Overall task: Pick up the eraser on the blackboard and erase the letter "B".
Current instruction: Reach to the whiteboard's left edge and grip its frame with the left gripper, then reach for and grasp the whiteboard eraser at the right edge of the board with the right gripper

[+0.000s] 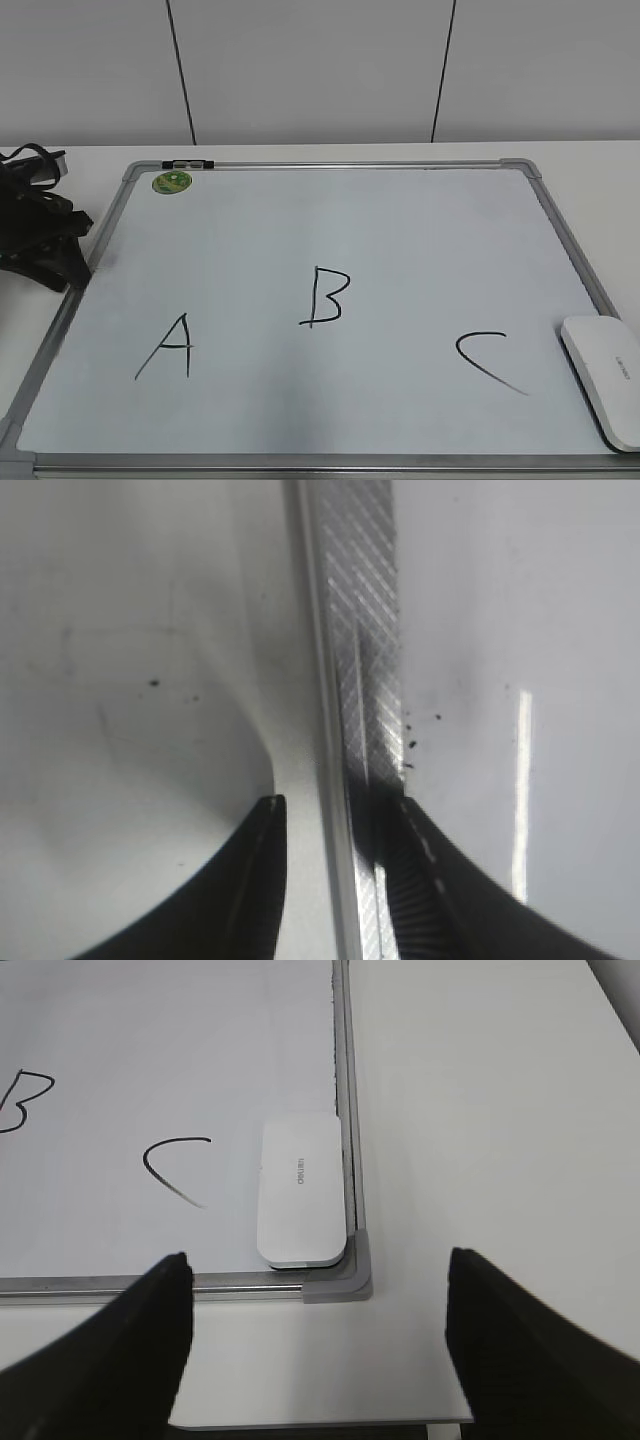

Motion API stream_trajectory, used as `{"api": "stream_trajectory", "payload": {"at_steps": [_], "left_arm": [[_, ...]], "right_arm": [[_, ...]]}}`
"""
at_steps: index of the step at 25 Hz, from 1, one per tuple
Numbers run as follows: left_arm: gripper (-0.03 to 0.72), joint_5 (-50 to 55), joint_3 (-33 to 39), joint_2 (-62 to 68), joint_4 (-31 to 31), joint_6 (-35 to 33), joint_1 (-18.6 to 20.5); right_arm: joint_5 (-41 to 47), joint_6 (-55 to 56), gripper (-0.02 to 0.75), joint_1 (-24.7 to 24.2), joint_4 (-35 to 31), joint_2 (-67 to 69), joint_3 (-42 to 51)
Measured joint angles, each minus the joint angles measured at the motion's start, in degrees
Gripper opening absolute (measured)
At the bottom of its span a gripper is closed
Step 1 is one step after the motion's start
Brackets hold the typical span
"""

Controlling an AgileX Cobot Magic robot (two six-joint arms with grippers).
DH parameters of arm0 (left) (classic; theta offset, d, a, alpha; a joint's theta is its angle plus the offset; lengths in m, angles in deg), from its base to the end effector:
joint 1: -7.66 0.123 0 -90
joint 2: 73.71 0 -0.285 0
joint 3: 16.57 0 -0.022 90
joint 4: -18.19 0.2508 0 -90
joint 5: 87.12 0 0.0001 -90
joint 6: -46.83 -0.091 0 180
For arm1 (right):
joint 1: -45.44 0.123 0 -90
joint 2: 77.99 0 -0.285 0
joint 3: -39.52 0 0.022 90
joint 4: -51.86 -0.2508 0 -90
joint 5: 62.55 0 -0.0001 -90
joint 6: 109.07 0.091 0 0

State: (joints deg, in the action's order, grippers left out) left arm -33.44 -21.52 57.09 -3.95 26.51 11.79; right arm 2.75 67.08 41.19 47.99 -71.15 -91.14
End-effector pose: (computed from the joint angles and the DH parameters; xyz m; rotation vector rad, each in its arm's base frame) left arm 0.4071 0.0017 0.1231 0.0805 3.0318 -0.4630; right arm -0.0090 0.0063 0.2674 0.0009 2.1182 -0.0022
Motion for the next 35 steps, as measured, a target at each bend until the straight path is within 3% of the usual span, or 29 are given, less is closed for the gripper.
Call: {"api": "stream_trajectory", "payload": {"at_steps": [10, 15, 25, 29, 35], "left_arm": [[0.167, 0.7, -0.6, 0.7, -0.6, -0.1, 0.2], [0.042, 1.2, -0.7, 0.8, -1.2, -0.1, 0.3], [0.038, 1.4, -0.7, 0.8, -1.4, -0.1, 0.4], [0.038, 1.4, -0.7, 0.8, -1.4, -0.1, 0.4], [0.037, 1.4, -0.7, 0.8, -1.4, -0.1, 0.4]], "right_arm": [[0.0, 0.0, 0.587, 0.0, 0.0, 0.0, 0.0], [0.0, 0.0, 0.587, 0.0, 0.0, 0.0, 0.0], [-0.5, 0.0, 0.587, 0.0, -1.1, 0.1, -0.5], [-7.0, -0.3, 0.587, 0.0, -5.5, 6.8, -2.3], [-17.6, -0.3, 0.587, 0.0, -5.4, 21.6, -2.4]]}}
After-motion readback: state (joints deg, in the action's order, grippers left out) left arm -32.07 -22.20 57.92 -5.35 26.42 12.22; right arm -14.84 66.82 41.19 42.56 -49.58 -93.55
